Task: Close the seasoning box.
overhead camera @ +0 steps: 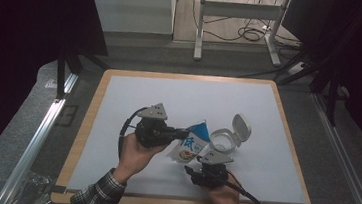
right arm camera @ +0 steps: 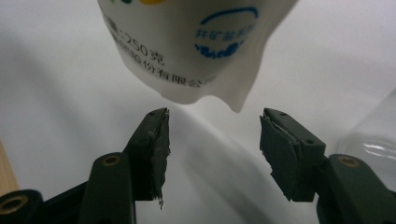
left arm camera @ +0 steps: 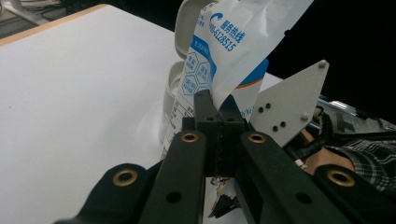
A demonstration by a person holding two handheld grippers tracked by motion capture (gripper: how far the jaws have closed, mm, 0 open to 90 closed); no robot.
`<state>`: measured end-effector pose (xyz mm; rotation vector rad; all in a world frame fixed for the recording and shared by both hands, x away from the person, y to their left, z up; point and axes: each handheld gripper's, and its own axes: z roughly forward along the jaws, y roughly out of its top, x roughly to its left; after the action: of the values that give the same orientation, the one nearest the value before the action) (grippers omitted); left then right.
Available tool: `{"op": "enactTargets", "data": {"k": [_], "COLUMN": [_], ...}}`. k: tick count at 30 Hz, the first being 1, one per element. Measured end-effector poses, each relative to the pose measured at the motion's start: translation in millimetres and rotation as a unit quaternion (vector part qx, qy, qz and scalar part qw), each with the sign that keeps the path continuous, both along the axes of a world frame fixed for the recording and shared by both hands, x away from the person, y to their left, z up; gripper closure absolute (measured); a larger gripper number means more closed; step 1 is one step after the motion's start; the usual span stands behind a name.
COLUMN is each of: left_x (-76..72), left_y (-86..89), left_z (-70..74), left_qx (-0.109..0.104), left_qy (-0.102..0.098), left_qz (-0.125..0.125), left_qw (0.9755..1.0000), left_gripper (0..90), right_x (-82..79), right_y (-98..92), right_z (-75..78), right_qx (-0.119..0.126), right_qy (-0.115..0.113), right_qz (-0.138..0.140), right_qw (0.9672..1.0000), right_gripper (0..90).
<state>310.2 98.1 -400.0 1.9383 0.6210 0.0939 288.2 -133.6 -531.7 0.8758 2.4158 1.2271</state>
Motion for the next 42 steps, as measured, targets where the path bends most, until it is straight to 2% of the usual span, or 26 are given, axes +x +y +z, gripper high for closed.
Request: {"op": "enactTargets", "data": {"k": [8, 14, 15, 18, 19, 24, 25, 27, 28, 32, 33, 38, 39, 42], "left_x": [-0.5, -0.5, -0.4, -0.3, -0.1, -0.2, -0.5, -0.9, -1.2, -1.9, -2.2, -1.4, -0.9, 0.1], "left_y": [-2.9, -4.8, -4.8, -4.9, -5.4, -6.3, -6.7, -7.1, -7.3, -7.5, -7.3, -6.5, -6.4, -6.2], "left_z": [5.0, 6.9, 7.2, 8.1, 8.6, 10.2, 11.7, 13.6, 14.7, 17.4, 18.3, 17.8, 17.2, 16.2], "left_qx": [-0.003, -0.002, -0.004, -0.005, -0.006, -0.007, -0.008, -0.01, -0.01, -0.009, -0.008, -0.01, -0.012, -0.014], "left_qy": [-0.001, 0.003, 0.005, 0.006, 0.008, 0.01, 0.011, 0.011, 0.01, 0.009, 0.01, 0.016, 0.018, 0.023], "left_qz": [-0.003, -0.004, -0.004, -0.005, -0.004, -0.006, -0.008, -0.009, -0.01, -0.012, -0.011, -0.011, -0.012, -0.013], "left_qw": [1.0, 1.0, 1.0, 1.0, 0.9999, 0.9999, 0.9999, 0.9998, 0.9999, 0.9998, 0.9999, 0.9998, 0.9997, 0.9996], "left_gripper": [90.0, 90.0, 90.0, 90.0, 90.0, 90.0, 90.0, 90.0, 90.0, 90.0, 90.0, 90.0, 90.0, 90.0], "right_x": [3.0, 3.8, 3.9, 4.2, 3.4, 4.0, 4.8, 4.3, 3.1, 2.6, 2.9, 2.8, 2.9, 2.3], "right_y": [4.8, 6.7, 6.9, 6.8, 8.0, 9.0, 8.4, 8.6, 9.7, 10.0, 10.3, 11.2, 11.4, 12.1], "right_z": [-1.9, -1.3, -1.0, -0.7, -0.9, -1.0, -0.7, -0.5, -0.8, -0.4, -0.6, -0.5, -0.7, -0.7], "right_qx": [0.007, 0.017, 0.017, 0.02, 0.02, 0.018, 0.02, 0.022, 0.018, 0.02, 0.02, 0.022, 0.021, 0.02], "right_qy": [-0.007, -0.023, -0.032, -0.03, -0.044, -0.047, -0.043, -0.042, -0.054, -0.061, -0.076, -0.077, -0.086, -0.089], "right_qz": [-0.005, -0.009, -0.005, 0.003, -0.008, -0.006, 0.004, 0.005, -0.009, -0.008, -0.011, -0.011, -0.013, -0.015], "right_qw": [0.9999, 0.9996, 0.9993, 0.9993, 0.9988, 0.9987, 0.9989, 0.9989, 0.9984, 0.9979, 0.9969, 0.9967, 0.996, 0.9957], "right_gripper": [42.8, 42.8, 42.8, 42.7, 42.2, 39.9, 38.7, 38.3, 38.1, 38.0, 38.1, 38.6, 38.6, 38.8]}}
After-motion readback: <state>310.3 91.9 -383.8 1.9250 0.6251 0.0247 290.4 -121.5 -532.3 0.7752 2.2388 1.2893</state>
